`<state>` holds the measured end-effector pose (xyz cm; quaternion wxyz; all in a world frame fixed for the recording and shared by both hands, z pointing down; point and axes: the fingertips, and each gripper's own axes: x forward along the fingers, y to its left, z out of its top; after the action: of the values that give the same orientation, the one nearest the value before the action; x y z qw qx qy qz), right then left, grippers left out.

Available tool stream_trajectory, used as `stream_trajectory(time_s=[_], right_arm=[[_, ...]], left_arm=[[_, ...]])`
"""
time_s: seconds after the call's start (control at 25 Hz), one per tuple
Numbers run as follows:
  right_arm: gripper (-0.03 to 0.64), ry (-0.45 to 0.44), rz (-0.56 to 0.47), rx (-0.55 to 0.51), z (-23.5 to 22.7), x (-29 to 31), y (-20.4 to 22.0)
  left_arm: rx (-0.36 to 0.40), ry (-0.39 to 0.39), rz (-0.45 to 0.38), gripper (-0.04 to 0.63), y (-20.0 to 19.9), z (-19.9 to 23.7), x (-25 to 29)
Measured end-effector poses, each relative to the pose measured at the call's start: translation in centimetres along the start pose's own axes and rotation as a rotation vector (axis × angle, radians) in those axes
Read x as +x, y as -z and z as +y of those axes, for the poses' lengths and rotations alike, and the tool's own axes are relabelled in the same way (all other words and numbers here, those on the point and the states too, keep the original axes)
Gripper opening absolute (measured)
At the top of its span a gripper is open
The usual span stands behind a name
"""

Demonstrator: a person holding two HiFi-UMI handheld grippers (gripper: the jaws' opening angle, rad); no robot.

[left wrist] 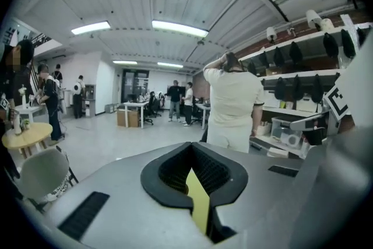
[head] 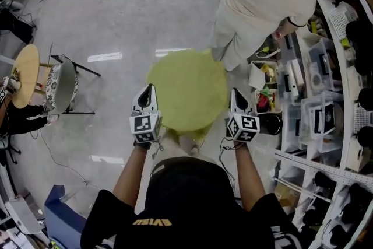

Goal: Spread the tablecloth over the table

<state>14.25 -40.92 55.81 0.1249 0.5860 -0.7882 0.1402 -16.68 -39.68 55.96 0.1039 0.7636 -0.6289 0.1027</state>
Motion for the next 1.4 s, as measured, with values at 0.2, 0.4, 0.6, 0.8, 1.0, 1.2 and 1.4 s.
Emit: stream_trajectory(time_s=[0.2, 0.4, 0.6, 0.8, 1.0, 1.2, 1.4], right_arm=[[0.002, -0.072, -0.103, -0.037, -0.1, -7.7, -1.4], [0.002, -0.101, -0.162, -0.042, -0.7, -15.0, -2.0], [0.002, -0.106, -0.192, -0.044, -1.2, -19.5, -2.1], [0.002, -0.108, -0.18, -0.053, -1.0, -20.4, -1.6], [0.002, -0.114, -0.169, -0.109, 1.9, -20.4, -2.4], [0.002, -0.102, -0.176, -0.156, 4.1, -20.1, -4.2], [0.002, -0.128, -0.205, -0.177, 6.6, -20.1, -6.1]], left_arm=[[-0.012, -0.076, -0.058, 0.017, -0.4, -4.5, -8.4], [0.031, -0.083, -0.072, 0.018, -1.2, -7.9, -15.6], [0.05, -0.074, -0.079, 0.018, -1.4, -10.0, -20.6], [0.038, -0.049, -0.119, 0.018, -1.9, -10.9, -21.8], [0.037, -0.023, -0.153, 0.018, -3.5, -8.7, -23.8], [0.032, 0.017, -0.21, 0.018, -6.4, -5.7, -24.2], [0.03, 0.023, -0.225, 0.018, -7.1, -3.9, -24.1]])
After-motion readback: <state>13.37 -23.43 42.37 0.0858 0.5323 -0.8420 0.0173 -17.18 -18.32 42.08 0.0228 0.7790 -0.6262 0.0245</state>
